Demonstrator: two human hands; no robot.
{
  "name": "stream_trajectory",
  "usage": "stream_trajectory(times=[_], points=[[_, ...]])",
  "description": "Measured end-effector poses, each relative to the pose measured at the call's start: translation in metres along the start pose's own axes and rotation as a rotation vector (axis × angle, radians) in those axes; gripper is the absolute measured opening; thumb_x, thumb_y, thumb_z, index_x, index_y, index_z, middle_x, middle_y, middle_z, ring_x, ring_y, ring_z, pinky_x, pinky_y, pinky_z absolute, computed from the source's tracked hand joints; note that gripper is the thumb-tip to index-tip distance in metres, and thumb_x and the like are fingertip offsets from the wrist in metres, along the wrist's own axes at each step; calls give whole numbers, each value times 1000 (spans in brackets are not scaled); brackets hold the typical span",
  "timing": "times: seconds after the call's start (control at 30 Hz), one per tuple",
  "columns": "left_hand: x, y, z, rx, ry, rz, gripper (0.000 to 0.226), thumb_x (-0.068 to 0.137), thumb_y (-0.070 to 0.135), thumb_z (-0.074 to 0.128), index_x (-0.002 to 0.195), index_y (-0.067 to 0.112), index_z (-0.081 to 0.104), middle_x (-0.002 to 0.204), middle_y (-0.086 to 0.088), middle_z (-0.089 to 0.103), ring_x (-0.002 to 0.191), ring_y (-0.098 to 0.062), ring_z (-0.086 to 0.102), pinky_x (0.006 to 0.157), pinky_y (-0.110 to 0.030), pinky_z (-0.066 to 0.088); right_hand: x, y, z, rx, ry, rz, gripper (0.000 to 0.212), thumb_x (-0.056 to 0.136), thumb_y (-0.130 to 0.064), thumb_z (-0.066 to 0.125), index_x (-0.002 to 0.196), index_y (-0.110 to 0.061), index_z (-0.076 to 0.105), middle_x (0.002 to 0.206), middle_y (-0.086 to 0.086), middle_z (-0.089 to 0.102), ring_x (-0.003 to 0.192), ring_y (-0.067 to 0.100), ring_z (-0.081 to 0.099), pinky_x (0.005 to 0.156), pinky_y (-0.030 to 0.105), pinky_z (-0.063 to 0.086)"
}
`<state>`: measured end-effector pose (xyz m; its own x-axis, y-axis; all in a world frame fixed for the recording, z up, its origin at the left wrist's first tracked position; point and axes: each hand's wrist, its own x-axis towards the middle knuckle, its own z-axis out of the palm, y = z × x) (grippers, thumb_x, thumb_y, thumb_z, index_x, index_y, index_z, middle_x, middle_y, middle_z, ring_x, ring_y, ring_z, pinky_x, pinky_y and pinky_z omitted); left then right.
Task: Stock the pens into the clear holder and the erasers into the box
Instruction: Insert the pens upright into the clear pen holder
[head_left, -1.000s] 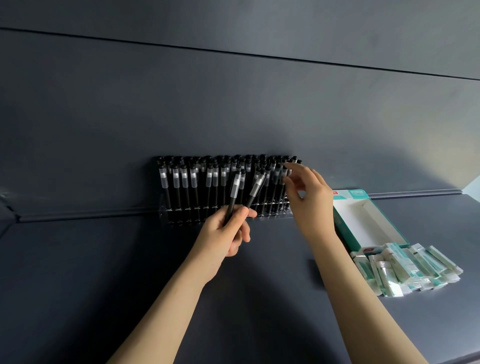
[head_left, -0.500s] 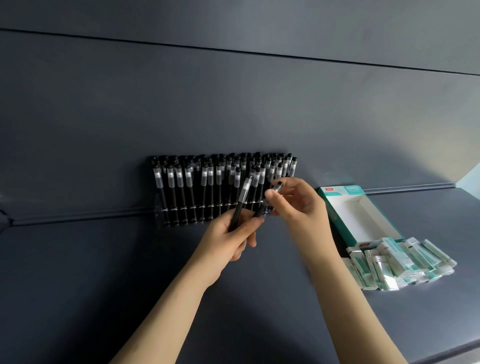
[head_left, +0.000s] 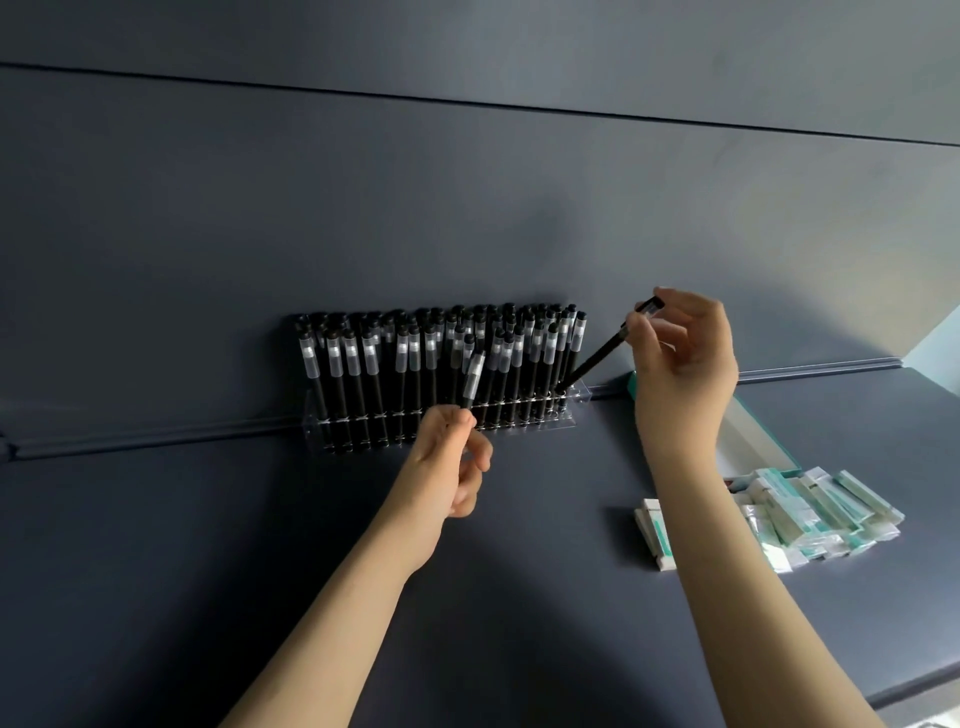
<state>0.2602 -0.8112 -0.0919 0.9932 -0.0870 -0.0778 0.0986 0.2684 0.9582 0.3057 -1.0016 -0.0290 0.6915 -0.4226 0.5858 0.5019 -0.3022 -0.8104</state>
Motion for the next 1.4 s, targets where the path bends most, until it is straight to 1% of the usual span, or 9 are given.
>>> stream_trajectory(times=[0.13, 0.43, 0.6, 0.77, 0.9, 1.07, 1.17, 1.23, 1.4], points=[[-2, 1, 0, 38, -50, 57, 18, 103, 27, 42, 98, 11, 50, 68, 2, 52, 43, -10, 27, 41, -19, 17, -2, 8, 4, -121, -39, -63, 23, 91, -9, 65, 104, -26, 57, 89, -12, 67, 85, 2, 67, 78, 19, 51], [2, 2, -2, 22, -34, 86, 23, 102, 29, 41, 99, 14, 57, 63, 2, 44, 42, -8, 24, 45, -27, 10, 2, 17, 9, -187, -106, -178, 20, 91, -9, 64, 109, -16, 64, 102, 4, 69, 89, 12, 67, 84, 24, 53], [6, 4, -2, -11, -19, 21, 28, 104, 13, 32, 98, 10, 59, 64, 2, 47, 43, -9, 26, 43, -25, 12, 3, 28, 13, -216, -170, -142, 18, 91, -10, 65, 108, -16, 65, 102, 2, 68, 87, 7, 67, 82, 26, 54], [8, 8, -1, -30, -2, -34, 34, 102, 6, 29, 97, 10, 62, 66, 6, 48, 44, -8, 28, 46, -30, 11, -1, 42, 19, -247, -271, -137, 21, 92, -3, 61, 109, -15, 65, 105, 0, 61, 82, -1, 64, 77, 15, 50], [8, 5, -3, -79, -20, 1, 35, 103, 8, 30, 100, 12, 65, 70, 4, 53, 51, -9, 35, 45, -24, 21, -3, 47, 23, -276, -333, -131, 24, 95, -5, 58, 116, -14, 66, 105, -4, 56, 83, -3, 62, 76, 12, 49], [6, 5, -4, -61, -25, 36, 32, 105, 12, 34, 106, 13, 65, 72, 3, 57, 54, -10, 39, 48, -23, 28, -8, 36, 17, -262, -284, -167, 34, 96, -11, 59, 129, -19, 60, 106, -7, 54, 87, 11, 63, 77, 18, 51], [3, 5, -3, 5, -52, 74, 30, 104, 13, 37, 111, 13, 66, 75, 0, 60, 57, -10, 44, 51, -23, 33, -20, 22, 10, -208, -286, -120, 24, 96, -20, 58, 118, -25, 63, 99, -11, 58, 83, 8, 63, 74, 20, 52], [-1, 5, -1, 104, -90, 106, 28, 104, 12, 39, 113, 11, 66, 76, 0, 62, 58, -10, 47, 53, -20, 37, -29, 13, 6, -133, -371, -24, 16, 95, -25, 59, 109, -24, 68, 95, -9, 64, 82, 7, 64, 74, 21, 51], [-6, 5, 14, 252, -164, 149, 24, 103, 19, 45, 112, 20, 68, 81, 4, 68, 67, -11, 52, 59, -21, 42, -42, 0, -4, 143, -471, 206, 3, 93, -11, 65, 92, -13, 68, 83, -4, 69, 74, 9, 64, 72, 25, 52]])
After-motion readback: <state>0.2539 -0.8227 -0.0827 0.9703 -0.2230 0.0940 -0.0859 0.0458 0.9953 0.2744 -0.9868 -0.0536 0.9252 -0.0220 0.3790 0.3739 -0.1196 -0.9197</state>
